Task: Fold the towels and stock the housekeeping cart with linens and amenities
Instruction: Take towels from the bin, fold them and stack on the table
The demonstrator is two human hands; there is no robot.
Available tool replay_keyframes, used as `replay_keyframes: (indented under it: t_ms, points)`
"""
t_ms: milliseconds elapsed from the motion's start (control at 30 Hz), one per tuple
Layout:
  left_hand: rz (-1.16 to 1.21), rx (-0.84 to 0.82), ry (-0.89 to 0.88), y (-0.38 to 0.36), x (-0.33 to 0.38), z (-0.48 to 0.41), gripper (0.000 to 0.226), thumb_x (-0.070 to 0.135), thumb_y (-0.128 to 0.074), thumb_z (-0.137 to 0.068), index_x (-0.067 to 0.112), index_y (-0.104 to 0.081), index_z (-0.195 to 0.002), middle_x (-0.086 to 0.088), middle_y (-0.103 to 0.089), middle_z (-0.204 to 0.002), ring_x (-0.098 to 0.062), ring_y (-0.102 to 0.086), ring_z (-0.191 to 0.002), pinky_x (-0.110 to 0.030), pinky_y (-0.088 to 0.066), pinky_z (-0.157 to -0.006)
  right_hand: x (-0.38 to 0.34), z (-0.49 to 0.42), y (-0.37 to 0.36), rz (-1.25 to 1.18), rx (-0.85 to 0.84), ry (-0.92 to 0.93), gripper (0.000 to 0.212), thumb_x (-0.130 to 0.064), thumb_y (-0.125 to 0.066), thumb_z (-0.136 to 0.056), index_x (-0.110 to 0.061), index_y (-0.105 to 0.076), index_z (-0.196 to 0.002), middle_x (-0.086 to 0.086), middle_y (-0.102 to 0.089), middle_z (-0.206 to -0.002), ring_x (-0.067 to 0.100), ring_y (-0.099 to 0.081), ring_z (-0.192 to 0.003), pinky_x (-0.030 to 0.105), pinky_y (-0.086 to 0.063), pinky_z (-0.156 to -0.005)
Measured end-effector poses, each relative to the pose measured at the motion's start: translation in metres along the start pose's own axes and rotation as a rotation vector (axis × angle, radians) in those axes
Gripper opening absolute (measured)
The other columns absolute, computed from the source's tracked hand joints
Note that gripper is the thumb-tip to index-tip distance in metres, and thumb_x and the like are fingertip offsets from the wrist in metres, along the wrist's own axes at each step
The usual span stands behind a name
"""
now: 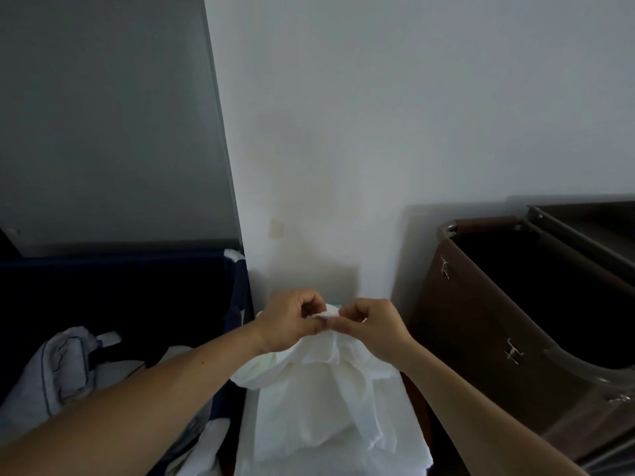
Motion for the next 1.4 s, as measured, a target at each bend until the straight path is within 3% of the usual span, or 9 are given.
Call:
replay_keyframes:
  t_ms: [167,333,467,767,833,967,1100,1267,1400]
  points:
    - [0.016,0.045,-0.013,0.001,-0.004,0.002,0.018,0.03,-0.076,-0.085,0.018,-0.07,-0.097,0.007,-0.069,-0.091,-0.003,-0.062,-0.08,-0.028,-0.056,-0.076,0.0,-0.001,0.002,0.087,0.07,0.067,0.018,-0.048,-0.079,-0.076,-0.034,-0.069,-0.071,-0.018,-0.069,-0.071,0.002,-0.06,-0.062,0.017,-0.046,-0.057]
    - [-0.171,0.365,-0.013,0.035,0.002,0.015,0.026,0.048,-0.069,-0.081,0.023,-0.063,-0.081,0.011,-0.062,-0.075,-0.006,-0.058,-0.071,-0.026,-0.053,-0.067,0.0,-0.005,0.02,0.061,0.245,0.06,0.021,-0.038,-0.078,-0.078,-0.034,-0.064,-0.063,-0.024,-0.065,-0.064,-0.002,-0.058,-0.057,0.017,-0.044,-0.054]
    - [0.197,0.02,0.35,-0.002,-0.019,0.019,0.057,0.055,-0.039,-0.099,0.012,-0.072,-0.085,0.0,-0.074,-0.072,-0.019,-0.065,-0.054,-0.032,-0.049,-0.053,-0.015,-0.006,0.014,0.037,0.279,0.09,0.018,-0.042,-0.076,-0.077,-0.034,-0.064,-0.065,-0.019,-0.066,-0.065,0.001,-0.062,-0.061,0.019,-0.05,-0.056]
    - [0.346,0.082,0.373,0.017,-0.018,0.013,0.025,0.017,-0.059,-0.097,-0.006,-0.069,-0.099,-0.023,-0.071,-0.098,-0.021,-0.068,-0.074,-0.032,-0.058,-0.07,-0.056,0.007,-0.014,0.224,0.16,0.457,0.011,-0.028,-0.082,-0.078,-0.02,-0.076,-0.081,-0.016,-0.064,-0.075,-0.002,-0.052,-0.067,0.015,-0.04,-0.065]
    - [0.282,0.085,0.372,0.023,-0.025,0.016,0.02,0.011,-0.056,-0.098,-0.005,-0.068,-0.101,-0.024,-0.069,-0.102,-0.033,-0.068,-0.083,-0.035,-0.059,-0.074,-0.048,0.007,-0.008,0.302,0.187,0.492,0.031,-0.037,-0.085,-0.072,-0.024,-0.074,-0.099,-0.011,-0.065,-0.101,0.004,-0.05,-0.092,0.024,-0.044,-0.08]
    - [0.142,0.092,0.371,0.029,-0.032,0.024,0.018,0.009,-0.047,-0.098,-0.003,-0.06,-0.098,-0.02,-0.065,-0.097,-0.026,-0.061,-0.082,-0.042,-0.057,-0.078,0.025,-0.014,-0.032,0.504,-0.122,0.062,0.094,-0.056,-0.079,-0.07,-0.03,-0.033,-0.147,-0.004,-0.034,-0.146,0.02,-0.037,-0.13,0.032,-0.039,-0.101]
    - [0.03,0.055,0.307,0.041,-0.019,0.02,0.018,0.013,-0.044,-0.099,0.005,-0.048,-0.084,-0.006,-0.051,-0.081,-0.014,-0.048,-0.072,-0.028,-0.047,-0.063,0.032,-0.022,-0.023,0.543,-0.026,0.012,0.039,-0.03,-0.061,-0.093,-0.021,-0.058,-0.131,0.007,-0.067,-0.122,0.028,-0.062,-0.109,0.03,-0.047,-0.089]
    - [-0.308,0.277,0.124,0.116,0.026,0.001,0.016,0.01,-0.043,-0.1,-0.003,-0.052,-0.098,-0.015,-0.056,-0.089,-0.023,-0.05,-0.079,-0.034,-0.036,-0.066,-0.002,-0.017,0.108,-0.504,0.669,-0.051,0.021,-0.01,-0.053,-0.081,-0.022,-0.07,-0.078,-0.008,-0.06,-0.056,0.014,-0.056,-0.05,0.021,-0.042,-0.039]
    - [-0.405,0.57,0.043,0.178,0.056,-0.005,0.029,0.009,-0.039,-0.102,0.004,-0.056,-0.124,-0.015,-0.063,-0.115,-0.03,-0.057,-0.103,-0.03,-0.04,-0.084,-0.017,0.003,0.156,-0.997,0.841,0.07,0.02,-0.011,-0.044,-0.07,-0.022,-0.061,-0.068,0.0,-0.06,-0.067,0.017,-0.057,-0.062,0.031,-0.053,-0.051]
Point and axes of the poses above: each hand's wrist, its own z-axis away from the middle knuckle, its own y-axis out of the back of the hand, x = y × z, the point moved 10 cm from there along -z, towards the middle knuckle
